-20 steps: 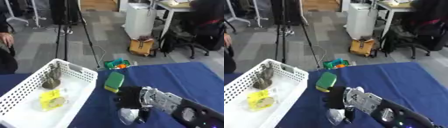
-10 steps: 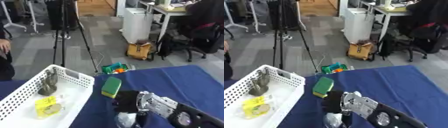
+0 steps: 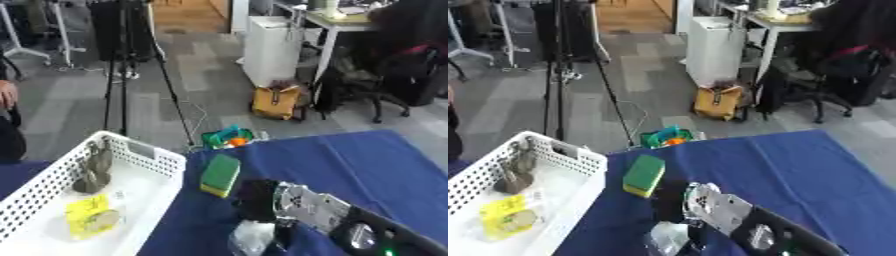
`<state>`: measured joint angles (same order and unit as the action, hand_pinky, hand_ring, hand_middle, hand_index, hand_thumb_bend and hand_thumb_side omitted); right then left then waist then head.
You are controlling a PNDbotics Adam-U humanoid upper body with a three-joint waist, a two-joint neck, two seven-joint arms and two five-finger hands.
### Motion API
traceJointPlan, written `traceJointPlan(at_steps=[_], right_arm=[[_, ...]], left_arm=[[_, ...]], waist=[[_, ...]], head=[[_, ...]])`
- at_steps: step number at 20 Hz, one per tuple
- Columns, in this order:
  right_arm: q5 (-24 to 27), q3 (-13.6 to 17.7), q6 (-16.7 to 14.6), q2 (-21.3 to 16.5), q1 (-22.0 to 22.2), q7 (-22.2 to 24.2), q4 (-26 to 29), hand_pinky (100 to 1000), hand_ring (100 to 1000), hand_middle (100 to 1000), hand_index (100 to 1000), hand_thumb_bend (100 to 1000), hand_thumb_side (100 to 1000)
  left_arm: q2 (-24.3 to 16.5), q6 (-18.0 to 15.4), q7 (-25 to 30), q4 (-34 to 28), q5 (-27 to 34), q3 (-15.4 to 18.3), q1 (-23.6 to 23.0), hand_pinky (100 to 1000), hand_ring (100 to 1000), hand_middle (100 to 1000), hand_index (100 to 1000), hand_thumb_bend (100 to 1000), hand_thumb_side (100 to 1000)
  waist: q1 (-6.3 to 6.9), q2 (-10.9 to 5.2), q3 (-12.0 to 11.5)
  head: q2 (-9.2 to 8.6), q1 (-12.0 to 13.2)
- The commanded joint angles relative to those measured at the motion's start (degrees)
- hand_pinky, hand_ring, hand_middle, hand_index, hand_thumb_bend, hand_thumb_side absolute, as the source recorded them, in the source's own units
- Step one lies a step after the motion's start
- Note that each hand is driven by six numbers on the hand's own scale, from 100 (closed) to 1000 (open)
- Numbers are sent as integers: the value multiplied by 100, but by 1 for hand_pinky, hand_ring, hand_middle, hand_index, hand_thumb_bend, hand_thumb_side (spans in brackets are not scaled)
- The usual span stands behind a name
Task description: Pick up objects on the table and place them in the box.
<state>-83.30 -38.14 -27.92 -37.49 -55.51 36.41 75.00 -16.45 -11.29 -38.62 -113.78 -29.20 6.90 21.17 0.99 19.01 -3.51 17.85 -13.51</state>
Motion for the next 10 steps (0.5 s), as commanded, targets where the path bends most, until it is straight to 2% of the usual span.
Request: traceJointPlan(at_steps=[1, 10], right_arm=[[-255, 58, -1628, 24, -55, 1556, -199, 1000, 1000, 1000, 1000, 523, 587], [-395, 143, -1659, 122, -38, 1556, -410, 1000, 1000, 1000, 1000, 529, 579]], left_arm=[[-42, 9, -1, -81, -6, 17, 51, 750, 760, 833, 780, 100, 999], [-32, 6, -10, -81, -7, 21, 56, 750, 760, 833, 780, 100, 998]], waist=[[14, -112, -1], [5, -106, -16]], head=[[119, 93], [67, 88]])
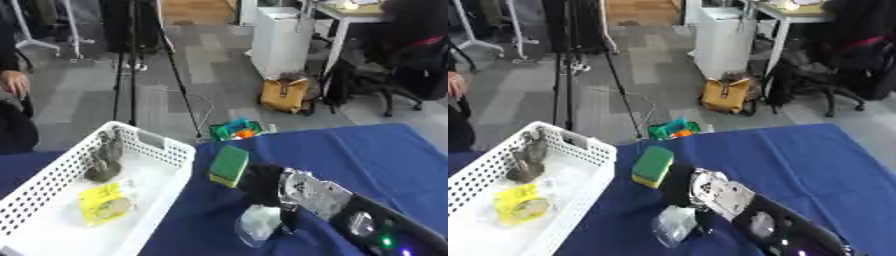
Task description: Pick up objects on the table and place them in the box.
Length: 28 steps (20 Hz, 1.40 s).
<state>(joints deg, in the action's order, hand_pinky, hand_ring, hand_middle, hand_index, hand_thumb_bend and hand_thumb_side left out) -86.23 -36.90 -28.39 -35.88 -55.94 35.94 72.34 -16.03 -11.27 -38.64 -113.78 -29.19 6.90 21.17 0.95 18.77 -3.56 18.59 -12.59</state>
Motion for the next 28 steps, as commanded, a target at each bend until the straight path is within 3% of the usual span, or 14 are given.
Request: traceJointPlan(at_steps=[1, 11, 22, 28], right_arm=[[-109, 23, -1613, -33, 8, 1603, -157, 1000, 1000, 1000, 1000, 531, 572], [-114, 21, -1669, 8, 29, 1603, -229, 1000, 1000, 993, 1000, 530, 507], [87, -109, -1878, 8, -3, 1603, -97, 1000, 1000, 885, 846, 475, 408], [213, -150, -1921, 21, -13, 1603, -47, 1000, 1000, 819, 770, 418, 438]], left_arm=[[-73, 4, -9, -81, -8, 21, 56, 751, 760, 833, 779, 100, 998], [-69, 13, -14, -81, -8, 26, 76, 752, 759, 834, 779, 100, 997], [-78, 29, -18, -81, -19, 37, 84, 752, 760, 834, 779, 100, 997], [-77, 27, -40, -81, -21, 43, 85, 752, 760, 834, 779, 100, 997]], waist=[[11, -79, -16], [1, -65, -46], [-81, -177, -37], [-123, -224, -46]], head=[[-13, -9], [-30, -60], [41, -54], [26, -88]])
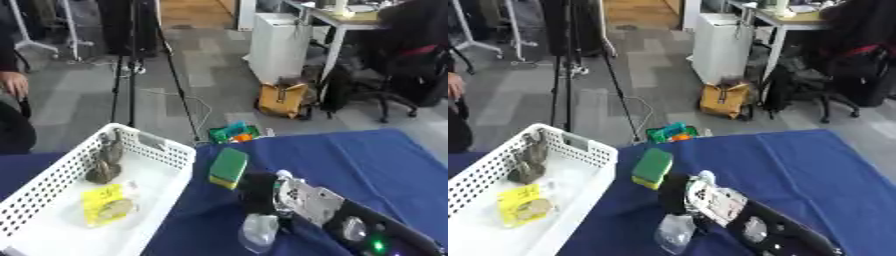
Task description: Pick up objects on the table and place them in the box.
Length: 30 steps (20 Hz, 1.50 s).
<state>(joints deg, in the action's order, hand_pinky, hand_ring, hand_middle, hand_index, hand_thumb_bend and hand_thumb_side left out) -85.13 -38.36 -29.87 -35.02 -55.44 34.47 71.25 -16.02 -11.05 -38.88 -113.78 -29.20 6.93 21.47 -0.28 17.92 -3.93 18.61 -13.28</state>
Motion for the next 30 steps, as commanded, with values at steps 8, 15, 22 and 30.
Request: traceJointPlan(at_steps=[8, 15, 22, 30], right_arm=[[246, -35, -1738, -44, -61, 1750, 91, 1000, 990, 749, 709, 300, 495], [319, -59, -1673, -3, -100, 1750, 187, 953, 955, 664, 638, 164, 480], [215, -82, -1638, -71, -62, 1750, 373, 948, 942, 631, 610, 100, 436], [30, -84, -1606, -87, -161, 1750, 602, 943, 931, 606, 587, 100, 417]], left_arm=[[-76, 9, -30, -81, -23, 46, 49, 752, 760, 835, 779, 100, 997], [-69, 9, -33, -81, -21, 47, 42, 752, 760, 835, 779, 100, 996], [-64, 13, -32, -81, -17, 51, 34, 752, 760, 835, 779, 100, 997], [-65, 13, -22, -81, -11, 45, 29, 752, 761, 835, 779, 100, 996]], waist=[[-19, -161, -2], [-25, -221, 15], [-30, -256, 12], [-26, -317, 55]], head=[[34, -32], [42, -32], [34, -42], [33, -25]])
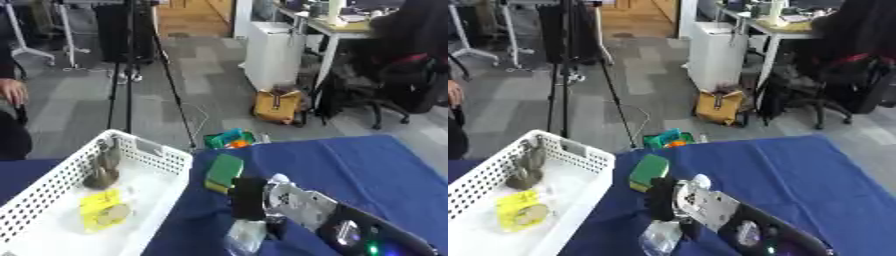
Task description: Pick up objects on the table and place them in the box.
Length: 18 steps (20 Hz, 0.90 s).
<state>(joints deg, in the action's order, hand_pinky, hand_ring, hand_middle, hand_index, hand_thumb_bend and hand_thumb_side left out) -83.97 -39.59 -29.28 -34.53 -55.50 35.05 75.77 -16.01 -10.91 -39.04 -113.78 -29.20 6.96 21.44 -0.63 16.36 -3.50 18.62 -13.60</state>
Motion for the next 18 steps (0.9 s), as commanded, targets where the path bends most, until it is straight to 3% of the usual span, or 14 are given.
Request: traceJointPlan(at_steps=[1, 18], right_arm=[[-96, 41, -1664, -132, -172, 1691, 164, 942, 928, 597, 579, 100, 413], [-63, 68, -1817, -154, -370, 1691, 469, 914, 908, 573, 557, 100, 399]], left_arm=[[-66, 0, -5, -81, -9, 42, 29, 752, 761, 835, 779, 100, 995], [-71, -5, 15, -81, -2, 32, 10, 752, 763, 834, 781, 100, 996]], waist=[[12, -176, 19], [-47, -481, 68]], head=[[31, 13], [119, 160]])
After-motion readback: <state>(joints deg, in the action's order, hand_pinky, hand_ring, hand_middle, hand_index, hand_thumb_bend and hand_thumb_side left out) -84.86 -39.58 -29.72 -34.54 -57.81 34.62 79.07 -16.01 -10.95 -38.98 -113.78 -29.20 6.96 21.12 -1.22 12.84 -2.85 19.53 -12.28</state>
